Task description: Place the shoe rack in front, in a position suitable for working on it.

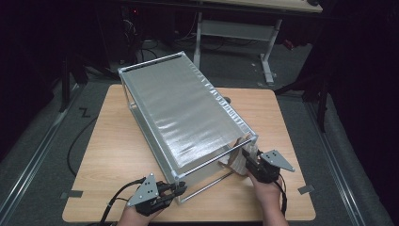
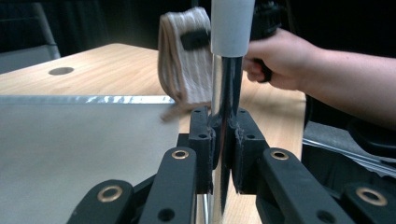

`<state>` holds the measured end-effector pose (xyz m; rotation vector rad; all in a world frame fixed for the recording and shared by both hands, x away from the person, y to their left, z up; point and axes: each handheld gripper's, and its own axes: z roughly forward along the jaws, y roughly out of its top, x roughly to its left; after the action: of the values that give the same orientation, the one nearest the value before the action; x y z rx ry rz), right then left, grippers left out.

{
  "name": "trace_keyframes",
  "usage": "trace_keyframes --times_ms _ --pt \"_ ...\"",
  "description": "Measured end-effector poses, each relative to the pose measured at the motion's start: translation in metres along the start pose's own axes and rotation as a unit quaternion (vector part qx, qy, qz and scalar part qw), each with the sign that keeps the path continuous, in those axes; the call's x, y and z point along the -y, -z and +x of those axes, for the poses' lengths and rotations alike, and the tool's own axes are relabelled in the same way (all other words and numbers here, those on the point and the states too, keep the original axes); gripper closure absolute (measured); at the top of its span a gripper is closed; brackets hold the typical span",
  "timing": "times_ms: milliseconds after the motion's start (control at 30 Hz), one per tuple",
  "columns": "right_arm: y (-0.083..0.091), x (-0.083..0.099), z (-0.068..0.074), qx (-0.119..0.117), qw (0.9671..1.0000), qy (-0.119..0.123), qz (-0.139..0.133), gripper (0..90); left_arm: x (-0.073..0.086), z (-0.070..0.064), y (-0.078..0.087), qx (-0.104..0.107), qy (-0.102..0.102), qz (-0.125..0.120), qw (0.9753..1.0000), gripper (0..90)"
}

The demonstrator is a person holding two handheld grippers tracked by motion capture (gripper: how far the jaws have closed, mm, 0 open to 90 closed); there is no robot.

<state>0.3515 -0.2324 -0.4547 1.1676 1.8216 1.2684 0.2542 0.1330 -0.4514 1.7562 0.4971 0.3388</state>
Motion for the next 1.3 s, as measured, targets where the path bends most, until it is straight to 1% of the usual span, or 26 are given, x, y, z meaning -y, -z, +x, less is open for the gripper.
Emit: trace_keyframes --times_ms 33,67,100,133,167,200,300,333,367,400,533,600,700,733,767,800,867,900,933,1000,1033,1067,1100,1200,1300 --pt "0.000 0.000 0.000 0.000 1.0000 0.000 0.000 61.4 0.000 0.000 0.000 0.000 0.000 0.000 1.0000 80.5" --pt "-0.004 0.005 0.000 -0.002 0.9999 -0.001 0.014 61.1 0.001 0.000 0.001 -0.011 0.003 -0.004 0.9999 80.4" --pt "-0.004 0.005 0.000 -0.002 0.9999 -0.001 0.014 61.1 0.001 0.000 0.001 -0.011 0.003 -0.004 0.9999 80.3" --pt "-0.011 0.010 -0.001 -0.011 0.9991 -0.004 0.042 60.6 0.002 0.001 0.002 -0.020 0.004 -0.007 0.9998 80.3" --pt "-0.012 0.012 -0.002 -0.014 0.9985 -0.007 0.052 60.3 0.002 0.001 0.002 -0.020 0.004 -0.007 0.9998 80.3" --pt "-0.015 0.015 -0.002 -0.019 0.9975 -0.009 0.067 59.9 0.003 0.001 0.003 -0.027 0.003 -0.010 0.9996 80.3" --pt "-0.021 0.021 -0.003 -0.021 0.9953 -0.007 0.094 60.0 0.004 0.001 0.003 -0.033 0.003 -0.015 0.9993 80.2" --pt "-0.021 0.021 -0.003 -0.021 0.9953 -0.007 0.094 60.0 0.004 0.001 0.003 -0.033 0.003 -0.015 0.9993 80.2" --pt "-0.024 0.024 -0.002 -0.020 0.9939 0.000 0.109 60.5 0.005 0.001 0.003 -0.035 0.007 -0.019 0.9992 80.2" --pt "-0.025 0.025 -0.002 -0.017 0.9933 0.001 0.114 60.6 0.005 0.001 0.003 -0.035 0.007 -0.019 0.9992 80.2" --pt "-0.029 0.027 -0.003 -0.024 0.9899 -0.005 0.140 61.1 0.004 0.002 0.003 -0.038 0.002 -0.017 0.9991 80.0" --pt "-0.029 0.027 -0.005 -0.028 0.9893 -0.008 0.143 61.1 0.004 0.002 0.003 -0.039 0.002 -0.017 0.9991 80.1" --pt "-0.029 0.027 -0.004 -0.025 0.9896 -0.007 0.141 61.2 0.004 0.002 0.003 -0.039 0.003 -0.017 0.9991 80.2" --pt "-0.027 0.028 -0.003 -0.025 0.9910 0.001 0.131 61.7 0.004 0.003 0.004 -0.035 0.005 -0.015 0.9993 80.2" --pt "-0.026 0.028 -0.003 -0.026 0.9915 0.006 0.127 61.8 0.004 0.003 0.004 -0.033 0.004 -0.015 0.9993 80.2" --pt "-0.024 0.027 -0.003 -0.027 0.9921 0.007 0.123 61.6 0.003 0.003 0.004 -0.032 0.004 -0.017 0.9993 80.2" --pt "-0.019 0.023 -0.003 -0.023 0.9942 0.009 0.104 61.3 0.002 0.003 0.005 -0.029 0.005 -0.019 0.9994 80.2" --pt "-0.019 0.023 -0.003 -0.023 0.9942 0.009 0.104 61.3 0.002 0.003 0.005 -0.029 0.005 -0.019 0.9994 80.2" --pt "-0.014 0.018 -0.003 -0.017 0.9957 0.008 0.091 59.9 0.002 0.004 0.004 -0.029 0.005 -0.016 0.9994 80.2" --pt "-0.009 0.013 -0.004 -0.015 0.9971 0.006 0.074 58.7 0.003 0.004 0.002 -0.026 0.004 -0.010 0.9996 80.3" --pt "-0.007 0.010 -0.005 -0.014 0.9975 0.007 0.069 58.0 0.003 0.004 0.002 -0.026 0.005 -0.011 0.9996 80.3" --pt "-0.007 0.010 -0.005 -0.014 0.9975 0.007 0.069 58.0 0.003 0.004 0.002 -0.026 0.005 -0.011 0.9996 80.4" --pt "-0.003 0.006 -0.004 -0.015 0.9984 0.006 0.054 57.3 0.002 0.004 0.001 -0.026 0.005 -0.008 0.9996 80.3" --pt "0.001 -0.001 -0.003 -0.013 0.9992 0.009 0.037 56.8 0.001 0.004 0.000 -0.027 0.005 -0.007 0.9996 80.3" --pt "0.007 -0.008 -0.002 -0.009 0.9998 0.008 0.018 54.7 0.002 0.004 0.000 -0.027 0.006 -0.008 0.9996 80.3"
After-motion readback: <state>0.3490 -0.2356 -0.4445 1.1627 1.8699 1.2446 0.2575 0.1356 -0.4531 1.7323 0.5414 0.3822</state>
